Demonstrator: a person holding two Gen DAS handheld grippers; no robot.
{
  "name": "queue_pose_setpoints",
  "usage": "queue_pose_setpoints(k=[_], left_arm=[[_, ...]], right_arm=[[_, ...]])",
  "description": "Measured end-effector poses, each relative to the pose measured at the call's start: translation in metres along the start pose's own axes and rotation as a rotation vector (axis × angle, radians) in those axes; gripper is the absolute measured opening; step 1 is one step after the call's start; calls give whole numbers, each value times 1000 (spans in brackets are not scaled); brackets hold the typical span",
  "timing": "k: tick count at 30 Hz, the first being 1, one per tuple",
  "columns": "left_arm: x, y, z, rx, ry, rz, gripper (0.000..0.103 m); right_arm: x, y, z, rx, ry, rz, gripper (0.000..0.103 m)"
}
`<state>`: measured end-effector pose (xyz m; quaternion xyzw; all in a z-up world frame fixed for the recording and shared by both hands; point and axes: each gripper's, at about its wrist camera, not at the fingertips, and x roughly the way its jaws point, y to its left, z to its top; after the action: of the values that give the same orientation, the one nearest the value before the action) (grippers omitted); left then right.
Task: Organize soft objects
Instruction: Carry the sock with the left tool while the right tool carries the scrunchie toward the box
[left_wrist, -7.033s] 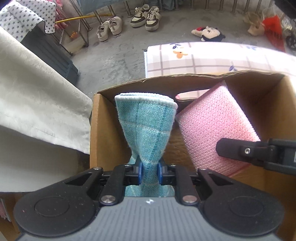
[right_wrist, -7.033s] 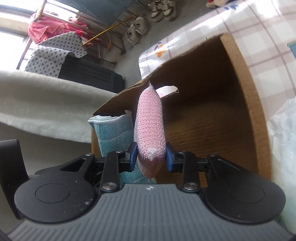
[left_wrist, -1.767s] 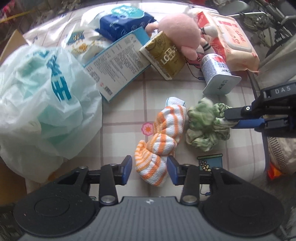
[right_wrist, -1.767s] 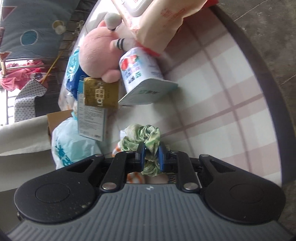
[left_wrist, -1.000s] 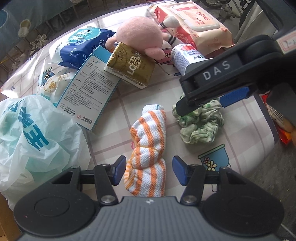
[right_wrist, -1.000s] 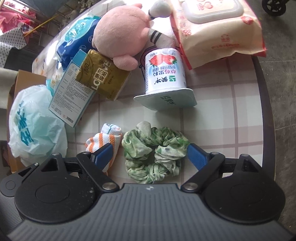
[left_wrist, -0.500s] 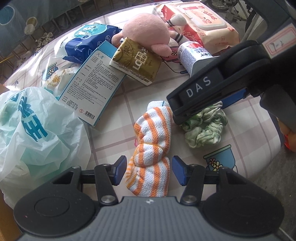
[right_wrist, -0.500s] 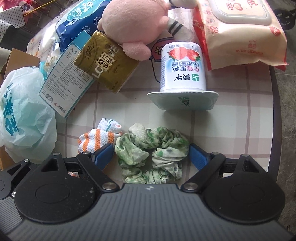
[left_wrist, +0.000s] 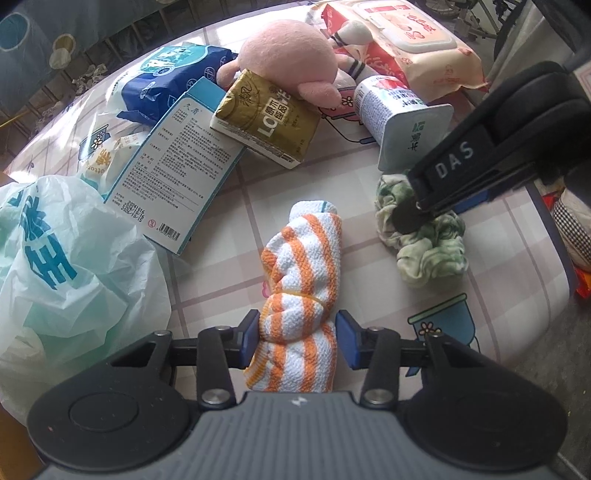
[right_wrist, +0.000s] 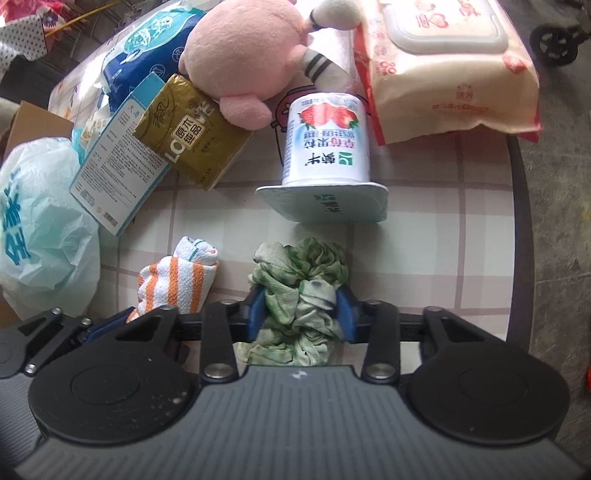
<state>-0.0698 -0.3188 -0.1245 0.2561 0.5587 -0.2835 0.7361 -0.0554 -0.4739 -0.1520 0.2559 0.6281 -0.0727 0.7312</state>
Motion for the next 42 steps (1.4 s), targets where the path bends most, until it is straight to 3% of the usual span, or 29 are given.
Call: queue_pose_setpoints(k=[14,25,30,35,42], left_arm=[[-27,15,1,-174,-41,-64,41],[-77,41,-1,-262,-139,-73,40],[-107,66,-6,-322,-191,-86,40],[-145,100,-11,-352,-244,-26,40],[-189,165,-31,-450,-311,100,40]], right_arm=[[-17,-22,-20,193,40,249,25],[-59,0,-18,192,1,353,24],[-84,21,-15,175,-22,402,24],[-108,55,-2,133,-29,462,24],[-122,146,20,3,-17,553,24]])
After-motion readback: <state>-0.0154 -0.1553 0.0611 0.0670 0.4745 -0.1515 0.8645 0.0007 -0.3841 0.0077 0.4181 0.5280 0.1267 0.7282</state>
